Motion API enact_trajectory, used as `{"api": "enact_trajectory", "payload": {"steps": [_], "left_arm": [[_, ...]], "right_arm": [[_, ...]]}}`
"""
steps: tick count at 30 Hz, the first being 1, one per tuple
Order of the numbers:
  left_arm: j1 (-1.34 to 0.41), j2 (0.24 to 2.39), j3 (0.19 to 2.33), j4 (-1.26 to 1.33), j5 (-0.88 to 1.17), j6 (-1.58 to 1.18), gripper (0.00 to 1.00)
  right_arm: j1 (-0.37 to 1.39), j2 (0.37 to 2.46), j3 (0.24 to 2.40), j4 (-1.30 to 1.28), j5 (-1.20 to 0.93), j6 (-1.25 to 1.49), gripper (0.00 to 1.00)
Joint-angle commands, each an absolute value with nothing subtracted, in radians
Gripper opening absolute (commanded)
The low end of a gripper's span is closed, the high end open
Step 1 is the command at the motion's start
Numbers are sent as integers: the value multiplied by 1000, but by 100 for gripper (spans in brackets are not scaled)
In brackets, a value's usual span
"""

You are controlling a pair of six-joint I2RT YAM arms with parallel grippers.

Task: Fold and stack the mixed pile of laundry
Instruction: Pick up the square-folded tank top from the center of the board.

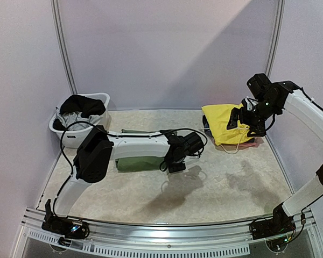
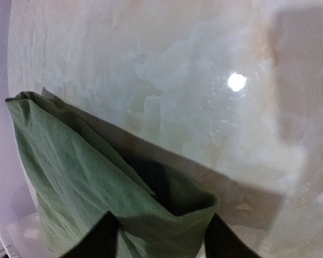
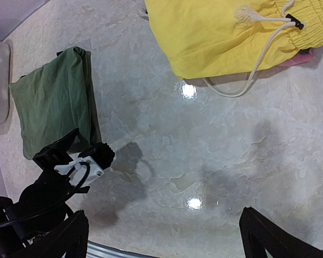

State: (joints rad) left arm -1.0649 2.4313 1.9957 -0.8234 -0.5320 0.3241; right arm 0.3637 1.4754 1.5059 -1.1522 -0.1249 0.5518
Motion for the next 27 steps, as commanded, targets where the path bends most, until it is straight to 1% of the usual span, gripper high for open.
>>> {"api": "enact_trajectory", "payload": {"steps": [1,4,5,6,13,23,27], "left_arm": [[-1080,2488,1974,-806,-540,325,36],[-1081,2495,1981,-793,-556,325,13],[-1081,2495,1977,-783,-565,324,3],[-1081,2492,1971,-774,-573,325,0],[-1081,2396,1903,-756,-548,294,0],[-1083,2226,1755,-790,-446,129,0],[-1083,2169,1704,-791,-427,78,0]], "right_arm": [[359,1454,1487,-1158,-115,555,99],[358,1453,1479,-1151,-127,560,99],[357,1453,1479,-1148,-130,562,99],[359,1454,1479,-1145,-134,563,99],[358,1459,1432,-1054,-230,620,99],[358,1424,1270,-904,-316,712,99],[359,1407,1177,-800,-377,758,99]]}}
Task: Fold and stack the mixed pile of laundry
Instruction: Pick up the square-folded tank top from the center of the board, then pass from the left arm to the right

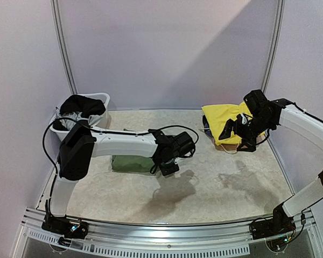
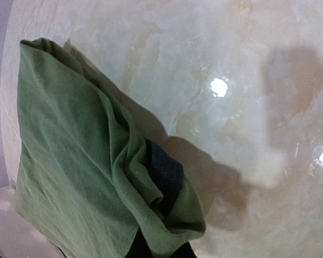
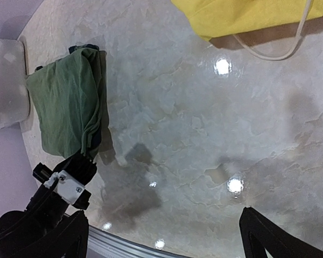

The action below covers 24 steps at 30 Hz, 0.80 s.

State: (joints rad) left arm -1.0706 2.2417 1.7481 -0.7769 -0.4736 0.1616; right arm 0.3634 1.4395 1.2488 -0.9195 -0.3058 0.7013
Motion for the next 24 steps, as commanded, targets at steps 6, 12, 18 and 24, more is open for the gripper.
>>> {"api": "enact_trajectory", "payload": {"steps": [6,12,18,24], "left_arm": [[-1083,2112,1662,-796,-384,35,0],[-1074,2065,1631,-783,-294,14,0],[-1051,2025,1596,-774,-247,5,0],[-1024,1978,1575,-774,-222,-25,0]], "right_arm": [[361,1421,1097,-638,-463,855,99],[388,1479,1111,-536,-484,914,99],[452,1604,1223,-494,-489,944,99],[512,1749,1288,-396,-521,1023,99]]}}
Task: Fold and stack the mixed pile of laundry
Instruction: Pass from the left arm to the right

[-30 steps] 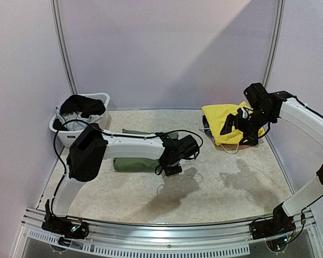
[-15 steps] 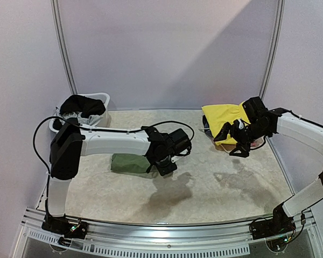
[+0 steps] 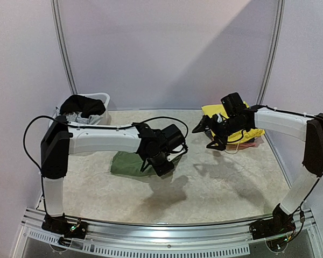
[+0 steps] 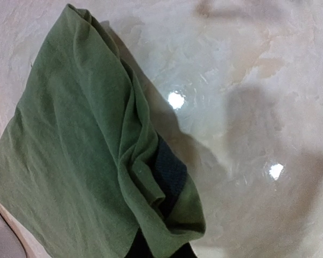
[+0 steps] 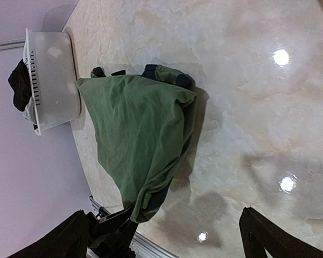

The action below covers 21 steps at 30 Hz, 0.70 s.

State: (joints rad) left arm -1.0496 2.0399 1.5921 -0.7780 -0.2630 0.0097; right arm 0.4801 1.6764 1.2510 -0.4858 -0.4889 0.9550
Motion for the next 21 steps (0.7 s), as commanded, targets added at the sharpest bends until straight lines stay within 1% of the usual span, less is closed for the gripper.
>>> {"api": "enact_trajectory", "payload": {"steps": [1,10,17,21], "left_arm": [[-1019,1968,1573,-774,-221,-29,0],[-999,1916,1546,-777,-213,-35,0],[-991,1911,1549,-771,-206,-44,0],[-988,1906,1549,-765,-202,-46,0]], "right_arm": [[518,1771,1294,-378,-528,1047,99],[550,1911,1329,-287,-571,1141,99],[590,2005,1330,-144,-627,1256,96],[602,2040,1333,-106,-627,1314,95]]}}
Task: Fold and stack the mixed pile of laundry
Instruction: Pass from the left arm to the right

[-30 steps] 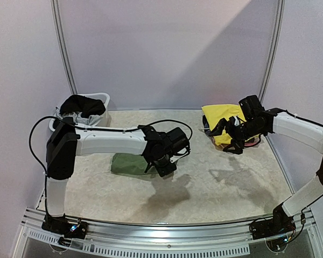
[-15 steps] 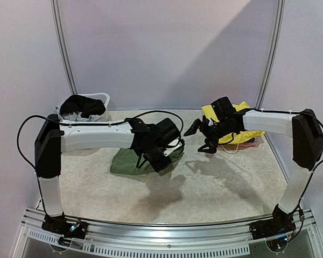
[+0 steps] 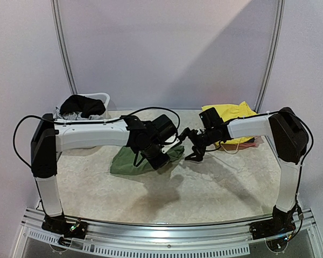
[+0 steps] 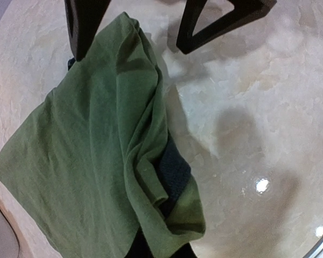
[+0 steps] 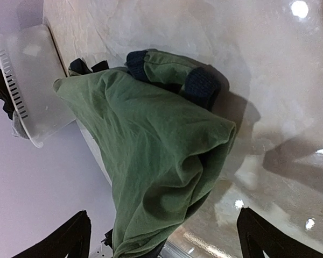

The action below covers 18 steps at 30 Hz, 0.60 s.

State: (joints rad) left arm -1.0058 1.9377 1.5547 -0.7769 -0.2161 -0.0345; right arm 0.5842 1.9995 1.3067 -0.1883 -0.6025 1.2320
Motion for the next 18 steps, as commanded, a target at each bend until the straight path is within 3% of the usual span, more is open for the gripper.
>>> {"api": "enact_trajectory", "payload": {"steps": [1,18], "left_arm": [[-988,1904,1549,-764,-202,-46,0],[-961,1884,1574,-759,-173,-69,0]], "right_arm": [[603,2046,1332,-102,-625,1320,94],[643,2185,1286,139,-663,1472,79]]}}
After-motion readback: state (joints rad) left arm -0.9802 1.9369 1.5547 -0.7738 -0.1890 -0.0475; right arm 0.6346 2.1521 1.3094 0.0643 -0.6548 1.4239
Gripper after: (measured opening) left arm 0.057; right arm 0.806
